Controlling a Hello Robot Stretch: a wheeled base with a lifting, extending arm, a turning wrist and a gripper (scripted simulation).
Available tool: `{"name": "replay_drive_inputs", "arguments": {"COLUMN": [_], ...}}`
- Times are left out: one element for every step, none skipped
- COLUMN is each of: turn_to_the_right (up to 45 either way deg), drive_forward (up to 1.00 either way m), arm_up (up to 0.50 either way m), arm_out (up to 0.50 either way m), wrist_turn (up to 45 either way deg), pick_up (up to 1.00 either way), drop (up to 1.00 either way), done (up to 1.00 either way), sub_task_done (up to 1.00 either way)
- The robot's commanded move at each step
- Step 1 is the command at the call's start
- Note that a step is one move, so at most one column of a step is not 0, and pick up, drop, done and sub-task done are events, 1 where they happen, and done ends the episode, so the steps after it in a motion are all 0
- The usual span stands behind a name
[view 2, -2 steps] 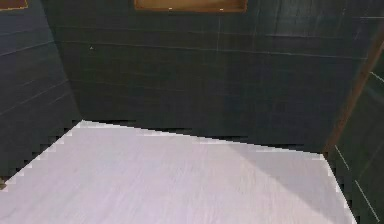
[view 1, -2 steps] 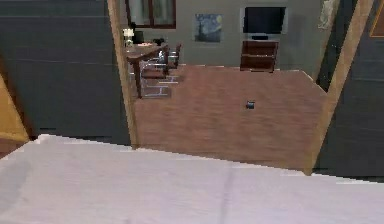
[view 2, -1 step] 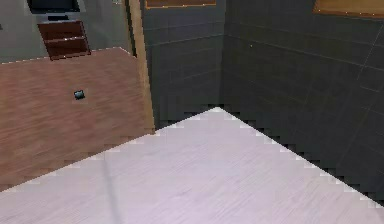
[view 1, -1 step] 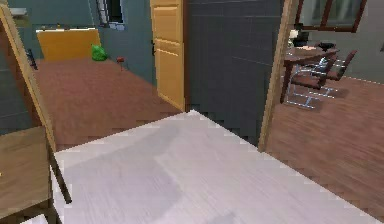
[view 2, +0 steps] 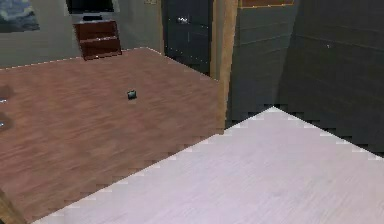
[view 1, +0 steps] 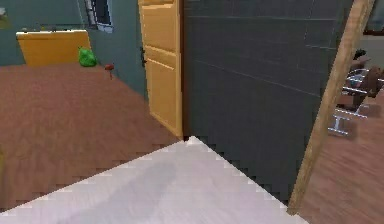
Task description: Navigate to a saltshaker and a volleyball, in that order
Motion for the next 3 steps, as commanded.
{"name": "replay_drive_inputs", "arguments": {"turn_to_the_right": [-33.0, 0.0, -3.0], "drive_forward": [0.00, 1.00, 0.00], "arm_up": [0.00, 0.00, 0.00], "arm_out": [0.00, 0.00, 0.00], "wrist_turn": [0.0, 0.0, 0.0], "pick_up": [0.00, 0.00, 0.00], "drop": [0.00, 0.00, 0.00], "done": [0.00, 0.00, 0.00], "sub_task_done": [0.00, 0.00, 0.00]}}
